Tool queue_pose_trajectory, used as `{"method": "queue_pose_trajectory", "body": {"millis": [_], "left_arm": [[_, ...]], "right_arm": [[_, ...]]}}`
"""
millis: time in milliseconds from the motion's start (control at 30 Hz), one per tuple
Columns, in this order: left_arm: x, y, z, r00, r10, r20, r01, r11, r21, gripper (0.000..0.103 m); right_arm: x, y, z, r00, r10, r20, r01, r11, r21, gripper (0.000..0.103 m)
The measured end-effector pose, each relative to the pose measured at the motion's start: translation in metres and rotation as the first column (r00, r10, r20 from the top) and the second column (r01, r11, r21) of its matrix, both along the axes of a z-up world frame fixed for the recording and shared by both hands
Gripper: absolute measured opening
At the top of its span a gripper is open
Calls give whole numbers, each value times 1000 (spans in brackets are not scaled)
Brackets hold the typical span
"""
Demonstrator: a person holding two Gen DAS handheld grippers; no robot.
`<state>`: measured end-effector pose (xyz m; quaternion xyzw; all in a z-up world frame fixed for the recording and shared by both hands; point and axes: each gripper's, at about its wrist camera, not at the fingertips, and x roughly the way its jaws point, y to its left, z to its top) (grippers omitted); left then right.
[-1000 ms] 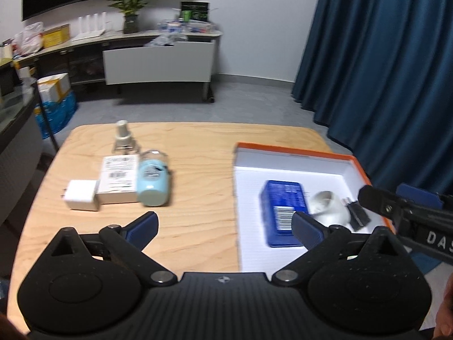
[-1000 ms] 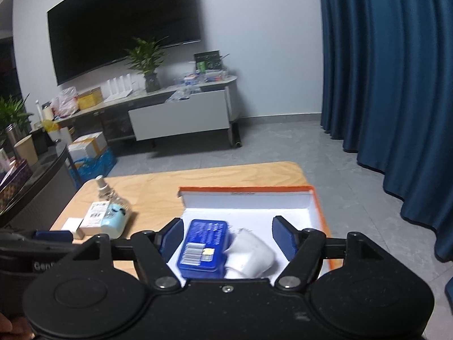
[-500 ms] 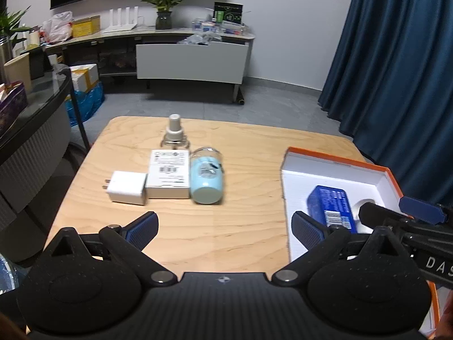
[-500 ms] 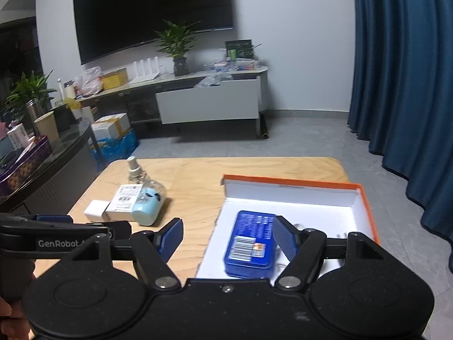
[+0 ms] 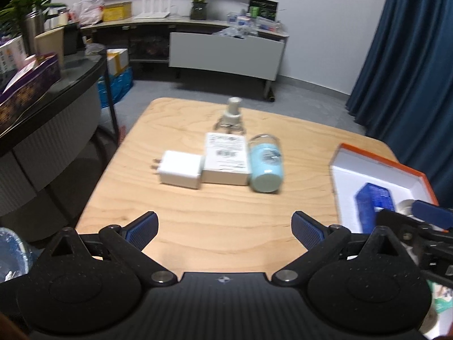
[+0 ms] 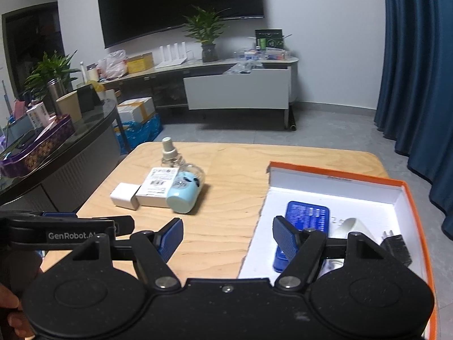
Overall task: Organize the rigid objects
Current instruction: 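Withdraw both grippers from the box toward the remaining table items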
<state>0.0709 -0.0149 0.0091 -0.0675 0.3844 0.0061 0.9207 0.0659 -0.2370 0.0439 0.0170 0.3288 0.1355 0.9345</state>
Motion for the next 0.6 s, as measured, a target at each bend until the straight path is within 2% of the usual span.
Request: {"method": "queue_pose_trajectory", "body": {"millis": [133,233,500,600], "left_arm": [[5,21,-9,999,48,-12,-48,999,6,103],[15,33,-14,998,61,3,-61,997,40,103],[59,46,-39,1000,-8,21,4,990,143,103],[72,50,-47,1000,-4,27,0,990,144,103]], "right_arm": [[1,2,-4,1000,4,-8,-3,1000,9,83],[1,4,-5,1000,8,-11,-8,1000,15,83],[1,10,-11,1000,7,-19,-7,1000,29,83],[2,11,-14,1000,2,-26,-1,1000,28,83]]}}
